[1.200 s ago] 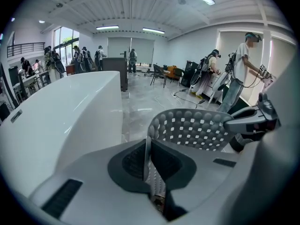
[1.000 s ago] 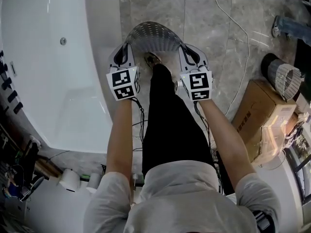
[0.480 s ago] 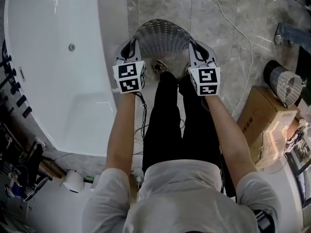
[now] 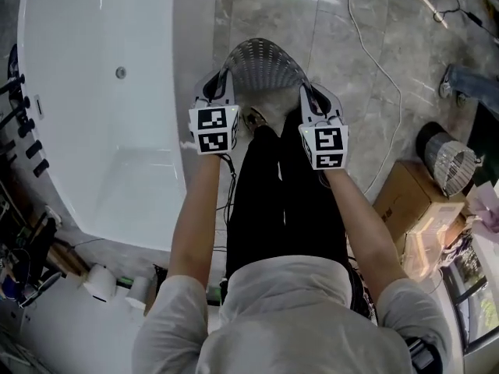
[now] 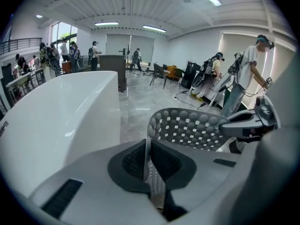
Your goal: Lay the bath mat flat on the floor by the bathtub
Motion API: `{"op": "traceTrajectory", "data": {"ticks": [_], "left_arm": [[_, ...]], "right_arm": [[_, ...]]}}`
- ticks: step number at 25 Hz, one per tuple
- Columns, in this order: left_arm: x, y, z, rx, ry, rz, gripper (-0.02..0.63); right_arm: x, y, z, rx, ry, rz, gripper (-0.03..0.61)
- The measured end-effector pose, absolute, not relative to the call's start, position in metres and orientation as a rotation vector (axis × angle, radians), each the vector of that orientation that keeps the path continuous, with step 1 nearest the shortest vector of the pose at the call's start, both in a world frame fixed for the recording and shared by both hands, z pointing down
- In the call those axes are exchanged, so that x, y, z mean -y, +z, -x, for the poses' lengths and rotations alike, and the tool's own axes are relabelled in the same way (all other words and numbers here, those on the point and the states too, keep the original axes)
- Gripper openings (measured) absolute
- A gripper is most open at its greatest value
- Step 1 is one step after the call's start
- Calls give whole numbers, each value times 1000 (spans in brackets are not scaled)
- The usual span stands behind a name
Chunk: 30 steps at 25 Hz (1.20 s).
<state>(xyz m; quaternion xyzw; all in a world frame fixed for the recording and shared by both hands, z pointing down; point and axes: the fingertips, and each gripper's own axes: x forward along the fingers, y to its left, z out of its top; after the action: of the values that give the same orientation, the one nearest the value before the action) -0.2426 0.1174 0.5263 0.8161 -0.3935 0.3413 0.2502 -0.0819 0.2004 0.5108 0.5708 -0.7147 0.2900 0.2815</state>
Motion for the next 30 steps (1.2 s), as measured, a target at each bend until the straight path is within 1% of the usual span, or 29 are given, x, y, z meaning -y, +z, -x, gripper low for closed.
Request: {"op": "traceTrajectory", "data": {"ticks": [4, 9, 18, 26, 30], "left_arm": [[-125, 525, 246, 1159, 900, -2148, 20], [-157, 517, 245, 1175, 877, -2092, 18], [-224, 488, 260, 1125, 846, -2129, 20], [-271, 457, 278, 1204, 836, -2148, 20], [-274, 441, 286, 1268, 822, -2176, 19]], "right_arm": [[-194, 512, 85, 1913, 803, -1532, 21], [-219, 509, 93, 1912, 859, -1531, 21], [-282, 481, 102, 1850, 860, -1668, 21], [-341, 453, 122, 1928, 845, -1625, 21], [-349, 432, 124, 1979, 830, -1622, 21]]}}
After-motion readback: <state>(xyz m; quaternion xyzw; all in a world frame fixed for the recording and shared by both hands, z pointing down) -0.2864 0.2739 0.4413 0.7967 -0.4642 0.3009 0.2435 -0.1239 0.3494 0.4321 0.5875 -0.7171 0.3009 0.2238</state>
